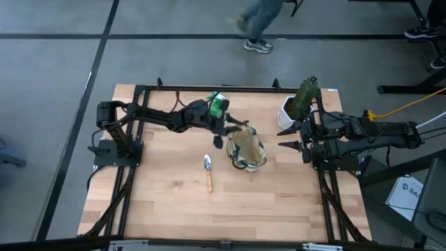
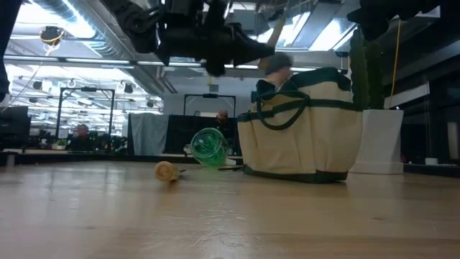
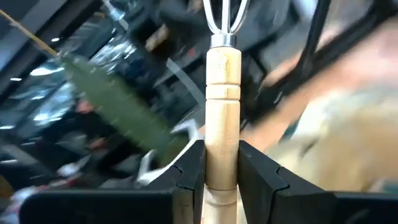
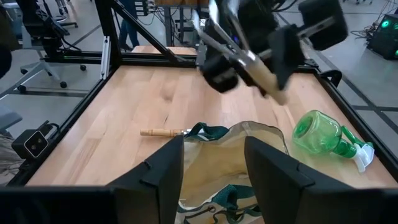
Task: Pick & Place Garden tools in Gardening bag
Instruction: Put the brown hand rake into the light brown gardening bag
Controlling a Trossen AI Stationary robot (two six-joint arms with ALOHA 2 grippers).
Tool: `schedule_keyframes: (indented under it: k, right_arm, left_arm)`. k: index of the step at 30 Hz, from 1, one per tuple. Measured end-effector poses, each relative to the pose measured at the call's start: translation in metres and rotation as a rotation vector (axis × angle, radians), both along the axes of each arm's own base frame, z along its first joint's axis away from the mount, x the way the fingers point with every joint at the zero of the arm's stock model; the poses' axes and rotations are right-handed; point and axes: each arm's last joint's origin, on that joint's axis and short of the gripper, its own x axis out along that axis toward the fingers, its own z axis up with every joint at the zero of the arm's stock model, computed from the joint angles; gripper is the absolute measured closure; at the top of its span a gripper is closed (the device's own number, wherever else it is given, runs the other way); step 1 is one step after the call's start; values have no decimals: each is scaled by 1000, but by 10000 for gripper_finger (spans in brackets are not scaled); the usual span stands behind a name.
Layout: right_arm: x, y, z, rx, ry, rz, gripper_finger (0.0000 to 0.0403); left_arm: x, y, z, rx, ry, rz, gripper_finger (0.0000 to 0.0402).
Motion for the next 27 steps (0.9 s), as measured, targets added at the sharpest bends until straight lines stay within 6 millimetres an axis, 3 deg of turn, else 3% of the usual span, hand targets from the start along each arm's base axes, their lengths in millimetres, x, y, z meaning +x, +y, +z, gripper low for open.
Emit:
schedule_keyframes:
  k: [8, 15, 21, 27]
  right_arm:
    - [0, 0, 0, 0, 0, 0, 231]
    - [0, 0, 0, 0, 0, 1, 231]
    - [0, 0, 0, 0, 0, 0, 231]
    - [0, 0, 0, 0, 0, 1, 231]
  left_arm:
    - [-2, 8, -7, 416, 119, 215, 332]
    - [2, -10, -7, 776, 176, 234, 331]
    - [4, -28, -7, 935, 217, 254, 329]
    - [4, -35, -9, 955, 255, 260, 322]
